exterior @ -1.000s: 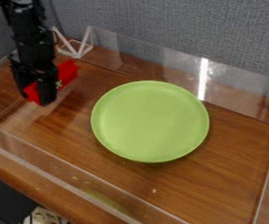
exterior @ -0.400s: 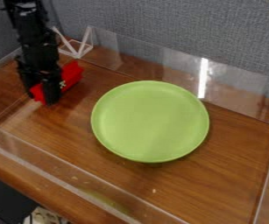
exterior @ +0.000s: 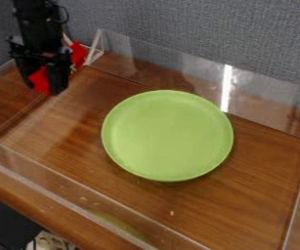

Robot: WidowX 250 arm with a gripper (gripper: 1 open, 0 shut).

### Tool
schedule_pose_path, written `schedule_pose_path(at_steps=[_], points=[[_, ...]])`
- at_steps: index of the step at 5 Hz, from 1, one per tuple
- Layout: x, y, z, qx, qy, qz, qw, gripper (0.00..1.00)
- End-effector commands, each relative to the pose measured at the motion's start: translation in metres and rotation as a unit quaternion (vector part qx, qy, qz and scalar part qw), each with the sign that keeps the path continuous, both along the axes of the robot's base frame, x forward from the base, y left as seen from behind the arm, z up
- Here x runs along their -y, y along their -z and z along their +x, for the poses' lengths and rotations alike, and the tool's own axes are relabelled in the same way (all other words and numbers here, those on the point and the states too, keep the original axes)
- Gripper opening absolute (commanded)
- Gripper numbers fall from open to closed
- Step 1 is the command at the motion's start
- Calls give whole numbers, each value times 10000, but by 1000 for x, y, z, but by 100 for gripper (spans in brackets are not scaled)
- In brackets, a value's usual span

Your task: Put the carrot on the right side

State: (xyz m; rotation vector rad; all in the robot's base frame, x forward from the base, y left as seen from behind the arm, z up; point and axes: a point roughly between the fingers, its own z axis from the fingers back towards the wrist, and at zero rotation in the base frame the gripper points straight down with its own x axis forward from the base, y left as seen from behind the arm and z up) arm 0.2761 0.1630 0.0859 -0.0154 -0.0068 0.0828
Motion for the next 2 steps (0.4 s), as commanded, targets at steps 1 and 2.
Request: schedule_pose_path(at_steps=[1, 2], points=[[-2, 10, 5, 58, -84, 83, 9999, 0], [-4, 34, 5, -82, -207, 49, 9997, 0]])
